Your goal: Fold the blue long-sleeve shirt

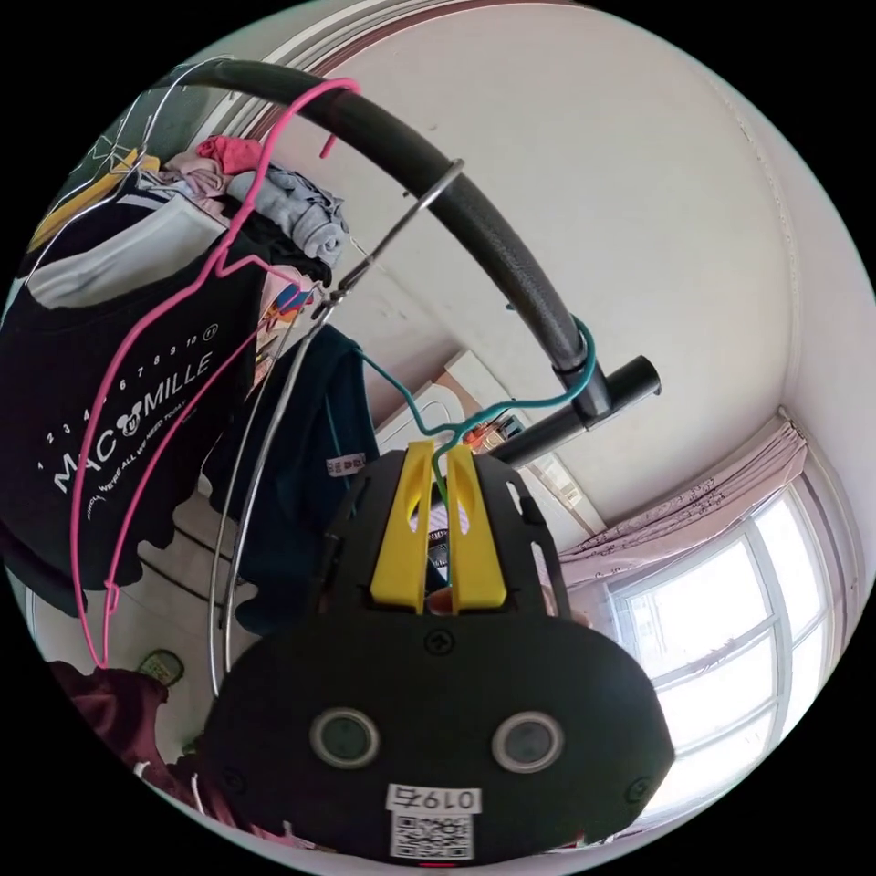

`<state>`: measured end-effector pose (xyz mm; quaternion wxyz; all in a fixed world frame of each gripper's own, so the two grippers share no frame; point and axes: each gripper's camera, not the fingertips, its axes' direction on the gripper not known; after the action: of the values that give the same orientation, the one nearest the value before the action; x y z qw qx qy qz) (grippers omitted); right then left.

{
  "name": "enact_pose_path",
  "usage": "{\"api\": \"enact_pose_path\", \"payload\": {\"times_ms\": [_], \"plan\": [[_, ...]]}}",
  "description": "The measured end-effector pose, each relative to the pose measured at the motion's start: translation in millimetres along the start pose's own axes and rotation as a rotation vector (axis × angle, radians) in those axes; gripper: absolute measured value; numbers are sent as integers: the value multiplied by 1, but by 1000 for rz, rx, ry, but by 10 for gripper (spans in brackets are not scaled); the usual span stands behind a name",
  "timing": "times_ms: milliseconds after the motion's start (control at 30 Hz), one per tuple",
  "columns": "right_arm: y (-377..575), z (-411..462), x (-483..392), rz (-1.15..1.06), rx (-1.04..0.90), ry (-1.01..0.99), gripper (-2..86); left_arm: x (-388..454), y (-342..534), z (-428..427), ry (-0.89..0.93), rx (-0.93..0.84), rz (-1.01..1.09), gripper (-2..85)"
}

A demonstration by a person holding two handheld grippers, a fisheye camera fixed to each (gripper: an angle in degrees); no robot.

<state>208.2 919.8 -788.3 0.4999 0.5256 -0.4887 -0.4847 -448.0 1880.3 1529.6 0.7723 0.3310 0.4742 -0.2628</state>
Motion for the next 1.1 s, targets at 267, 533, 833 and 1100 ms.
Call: {"api": "enact_pose_path", "payload": {"times_ms": [267, 533, 833, 1100], "plan": [[-4, -17, -7, 71, 22, 19, -5, 1, -19, 3, -47, -13, 2, 8], [25, -56, 8, 136, 23, 18, -8, 15, -54, 28, 76, -82, 38, 11], [122, -145, 25, 158, -24, 205, -7, 46, -117, 36, 76, 66, 160, 71], [201, -259, 66, 176, -92, 496, -8, 78, -221, 66, 82, 177, 281, 163]]}}
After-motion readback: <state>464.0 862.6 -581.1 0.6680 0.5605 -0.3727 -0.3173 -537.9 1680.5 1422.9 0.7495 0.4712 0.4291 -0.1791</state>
